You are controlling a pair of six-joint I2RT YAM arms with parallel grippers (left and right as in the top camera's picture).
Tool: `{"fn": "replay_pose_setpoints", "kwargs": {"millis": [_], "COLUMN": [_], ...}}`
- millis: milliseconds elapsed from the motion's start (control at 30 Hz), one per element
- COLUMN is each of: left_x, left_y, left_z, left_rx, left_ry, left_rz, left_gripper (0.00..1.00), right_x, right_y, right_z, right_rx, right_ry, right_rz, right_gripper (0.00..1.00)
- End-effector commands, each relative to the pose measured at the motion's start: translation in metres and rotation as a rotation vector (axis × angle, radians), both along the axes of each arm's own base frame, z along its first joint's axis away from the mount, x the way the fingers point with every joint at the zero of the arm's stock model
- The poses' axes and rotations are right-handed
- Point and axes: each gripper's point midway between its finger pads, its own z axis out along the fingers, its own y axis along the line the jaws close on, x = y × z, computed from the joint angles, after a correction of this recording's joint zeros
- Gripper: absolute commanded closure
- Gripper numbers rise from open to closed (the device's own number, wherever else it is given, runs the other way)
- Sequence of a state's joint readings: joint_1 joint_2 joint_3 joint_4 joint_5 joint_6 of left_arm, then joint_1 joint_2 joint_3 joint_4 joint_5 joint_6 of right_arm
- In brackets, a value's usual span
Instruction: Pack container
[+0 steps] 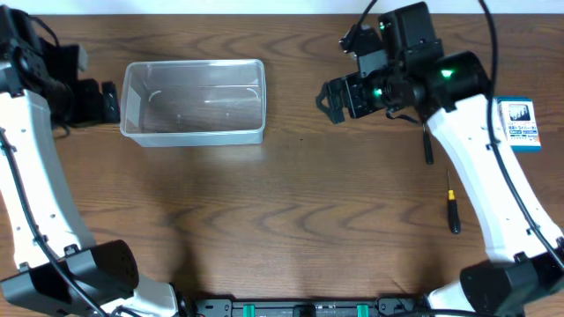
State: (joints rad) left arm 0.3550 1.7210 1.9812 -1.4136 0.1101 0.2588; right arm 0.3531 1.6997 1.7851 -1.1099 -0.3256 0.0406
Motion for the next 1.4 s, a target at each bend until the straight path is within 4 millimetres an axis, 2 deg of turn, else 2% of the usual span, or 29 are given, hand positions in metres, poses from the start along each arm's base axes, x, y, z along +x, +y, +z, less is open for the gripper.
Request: {"fn": "replay_pose_setpoints", "kwargs": {"millis": [0,133,300,600,733,967,1100,1267,1367], "left_x": [0.014,0.022,0.039,0.070,0.086,0.114,0.124,0.127,0.128], "left_y": [0.002,0.005,0.008,0.020,0.026,0.037,0.041,0.042,0.043], "left_z": [0.002,-0.001,0.005,0.017,-0.001,-0.053,-0.070,-0.087,-0.094], "left_rx": [-0.011,-0.008,0.003,0.050,0.046,0.025,0.020,0.012,0.008], "left_ry": [-0.037,-0.051,-0.125,-0.247,-0.232,-0.165,-0.153,-0.120,-0.109], "left_rz": [0.004,0.003,-0.004,-0.007,-0.007,-0.007,-0.007,-0.013,-0.013], "left_gripper": [0.02,0.02,0.02,0.02,0.02,0.02,0.02,0.00,0.10], "right_x": [-0.001,0.005,0.018,0.019,0.024,0.025,0.020,0.014,0.013], "right_y": [0.020,0.037,0.057,0.078,0.084,0.086,0.086,0.086,0.086], "right_z": [-0.010,-0.023,-0.027,-0.034,-0.040,-0.040,-0.044,-0.054,-0.060], "right_rx": [0.024,0.036,0.057,0.063,0.066,0.071,0.062,0.046,0.039], "right_ry": [0.026,0.022,-0.027,-0.047,-0.052,-0.056,-0.032,0.009,0.027], "right_rz": [0.082,0.145,0.177,0.217,0.223,0.227,0.231,0.237,0.236], "right_gripper": [0.01,0.01,0.01,0.01,0.01,0.01,0.01,0.01,0.01]}}
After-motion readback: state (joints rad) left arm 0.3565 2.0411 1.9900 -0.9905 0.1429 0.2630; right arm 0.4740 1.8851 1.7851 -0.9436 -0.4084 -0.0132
